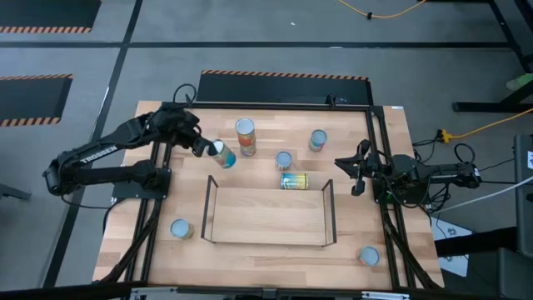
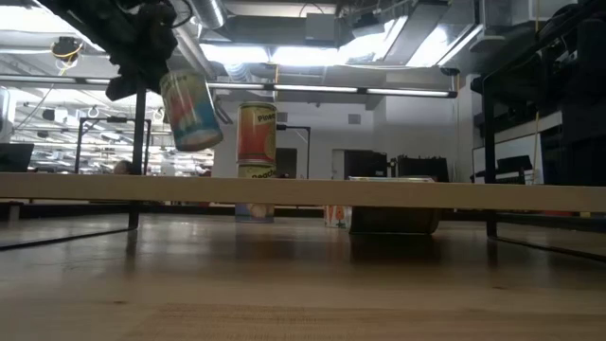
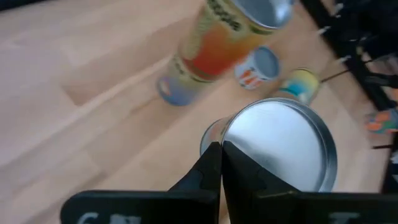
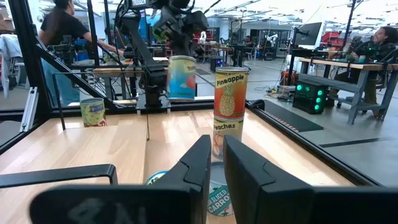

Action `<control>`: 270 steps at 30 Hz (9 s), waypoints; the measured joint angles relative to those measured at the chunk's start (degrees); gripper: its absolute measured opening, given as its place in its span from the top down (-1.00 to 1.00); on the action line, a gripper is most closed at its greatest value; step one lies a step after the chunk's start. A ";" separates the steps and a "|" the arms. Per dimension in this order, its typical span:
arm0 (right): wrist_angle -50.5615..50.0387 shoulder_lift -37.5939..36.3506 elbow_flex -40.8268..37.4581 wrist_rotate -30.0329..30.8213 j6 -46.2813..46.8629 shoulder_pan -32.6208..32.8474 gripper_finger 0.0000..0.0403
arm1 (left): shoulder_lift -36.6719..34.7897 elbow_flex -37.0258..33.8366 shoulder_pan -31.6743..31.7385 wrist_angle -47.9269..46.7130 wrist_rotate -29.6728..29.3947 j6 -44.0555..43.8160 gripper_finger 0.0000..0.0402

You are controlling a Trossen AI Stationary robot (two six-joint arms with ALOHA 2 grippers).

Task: Pick and place cans onto a shelf
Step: Put the yellow blue canned tomatoes on the shelf, then put the yellow red canned pineapple on the shelf

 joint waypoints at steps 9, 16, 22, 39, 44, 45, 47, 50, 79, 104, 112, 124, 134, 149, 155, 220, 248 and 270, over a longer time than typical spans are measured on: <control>0.01 -0.02 0.00 0.00 -0.04 0.00 0.76 | -0.28 0.00 -10.71 6.34 -2.05 -10.95 1.00; 0.01 -0.02 0.00 0.00 -0.04 -0.02 0.76 | 0.64 0.07 -20.31 10.99 -7.94 -17.96 1.00; 0.01 -0.02 0.00 0.00 -0.04 0.00 0.76 | 1.89 0.07 -27.75 11.61 -14.21 -23.48 1.00; 0.01 0.00 0.00 0.00 0.04 -0.01 0.76 | 17.03 14.12 -39.71 7.36 -22.19 -24.93 1.00; 0.01 0.00 0.00 0.00 0.12 -0.01 0.76 | 23.85 21.86 -42.06 -2.61 -24.62 -25.48 1.00; -0.01 0.00 0.00 0.00 0.13 -0.02 0.76 | 25.15 23.11 -42.47 -4.43 -24.93 -25.52 1.00; 0.01 0.00 0.00 0.00 0.13 0.00 0.76 | 27.69 25.07 -43.02 -6.35 -25.09 -25.71 1.00; 0.00 -0.01 0.00 -0.01 0.13 0.00 0.76 | 31.09 27.22 -43.73 -9.54 -25.46 -25.81 1.00; -0.03 0.28 0.00 -0.02 0.18 0.00 0.76 | 41.14 28.16 -44.30 -21.18 -27.46 -26.88 1.00; 0.00 0.35 0.00 -0.02 0.17 0.00 0.76 | 41.43 28.15 -44.29 -21.18 -26.43 -26.23 0.54; -0.01 0.35 0.00 -0.02 0.17 0.00 0.76 | 40.52 28.15 -44.17 -21.14 -25.82 -26.05 0.49; 0.00 0.38 0.00 -0.02 0.17 0.00 0.76 | 33.92 28.15 -43.95 -17.19 -26.62 -25.20 0.49; 0.03 0.38 0.04 0.00 0.15 0.00 0.76 | 31.55 28.20 -36.96 -1.11 -27.89 -11.35 0.49; 0.01 0.38 0.04 0.00 0.15 -0.02 0.76 | 32.06 28.20 -19.29 8.99 -26.06 7.36 0.49; 0.01 0.38 0.04 0.00 0.15 -0.01 0.76 | 32.56 28.22 -16.57 8.54 -26.23 7.81 0.49; 0.00 0.38 0.04 0.00 0.15 0.00 0.76 | 40.53 28.20 -16.30 4.89 -29.56 10.70 0.73; 0.00 0.38 0.04 0.02 0.15 0.00 0.76 | 40.51 28.21 -16.48 4.95 -30.60 10.73 1.00; 0.01 0.35 0.02 0.00 0.13 -0.02 0.76 | 36.08 28.20 -24.40 8.16 -25.81 12.27 1.00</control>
